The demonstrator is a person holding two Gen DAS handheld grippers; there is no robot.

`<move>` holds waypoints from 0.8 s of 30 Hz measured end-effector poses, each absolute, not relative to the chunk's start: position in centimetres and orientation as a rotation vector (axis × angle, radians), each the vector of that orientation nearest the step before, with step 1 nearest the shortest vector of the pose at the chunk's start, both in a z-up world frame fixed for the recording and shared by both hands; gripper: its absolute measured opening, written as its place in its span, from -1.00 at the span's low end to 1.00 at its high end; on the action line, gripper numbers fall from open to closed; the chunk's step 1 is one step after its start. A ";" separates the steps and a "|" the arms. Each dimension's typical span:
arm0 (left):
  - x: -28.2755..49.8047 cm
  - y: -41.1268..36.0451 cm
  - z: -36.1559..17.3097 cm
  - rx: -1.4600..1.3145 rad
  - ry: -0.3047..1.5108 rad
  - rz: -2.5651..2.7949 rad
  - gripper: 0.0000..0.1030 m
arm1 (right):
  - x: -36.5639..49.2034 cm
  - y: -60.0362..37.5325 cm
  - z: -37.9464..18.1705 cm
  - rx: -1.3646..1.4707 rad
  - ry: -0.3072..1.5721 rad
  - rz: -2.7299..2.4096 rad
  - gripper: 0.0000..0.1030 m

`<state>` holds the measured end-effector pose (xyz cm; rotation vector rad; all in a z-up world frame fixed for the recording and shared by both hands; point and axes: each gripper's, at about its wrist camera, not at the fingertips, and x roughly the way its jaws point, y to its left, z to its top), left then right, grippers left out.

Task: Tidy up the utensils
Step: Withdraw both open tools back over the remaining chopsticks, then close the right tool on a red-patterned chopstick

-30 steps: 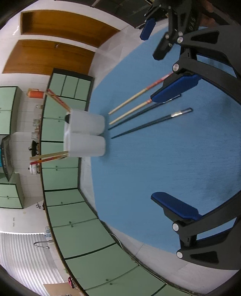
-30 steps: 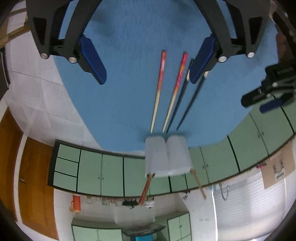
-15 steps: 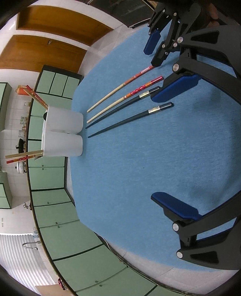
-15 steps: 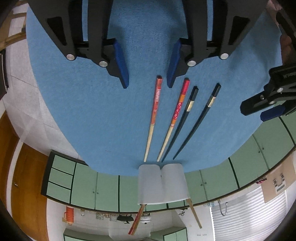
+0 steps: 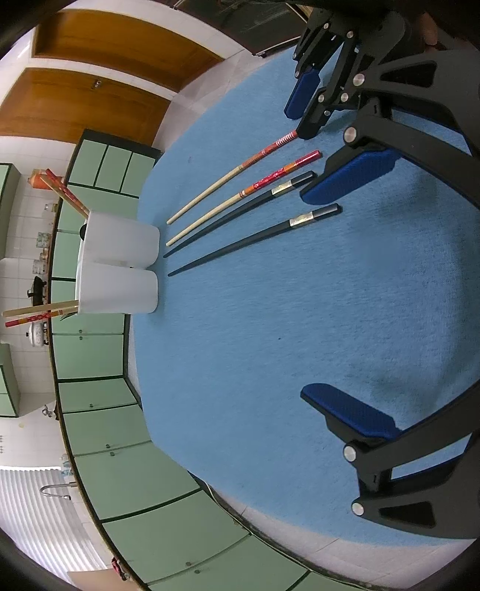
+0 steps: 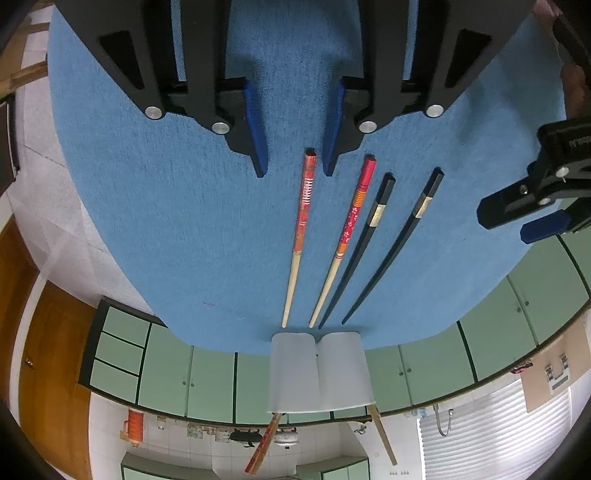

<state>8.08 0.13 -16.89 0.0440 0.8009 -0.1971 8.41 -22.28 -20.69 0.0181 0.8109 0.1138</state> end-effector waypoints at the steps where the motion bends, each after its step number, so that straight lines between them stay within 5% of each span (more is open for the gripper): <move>1: 8.0 0.1 -16.9 0.043 0.801 -0.198 0.83 | 8.4 -22.1 -20.7 0.008 0.813 0.109 -0.45; 9: 8.0 -0.3 -17.0 0.039 0.808 -0.213 0.83 | 8.3 -21.1 -20.8 -0.024 0.813 0.118 -0.87; 24: 8.2 -2.5 -18.2 0.051 0.856 -0.258 0.77 | 7.8 -24.1 -20.3 0.070 0.805 0.072 -0.89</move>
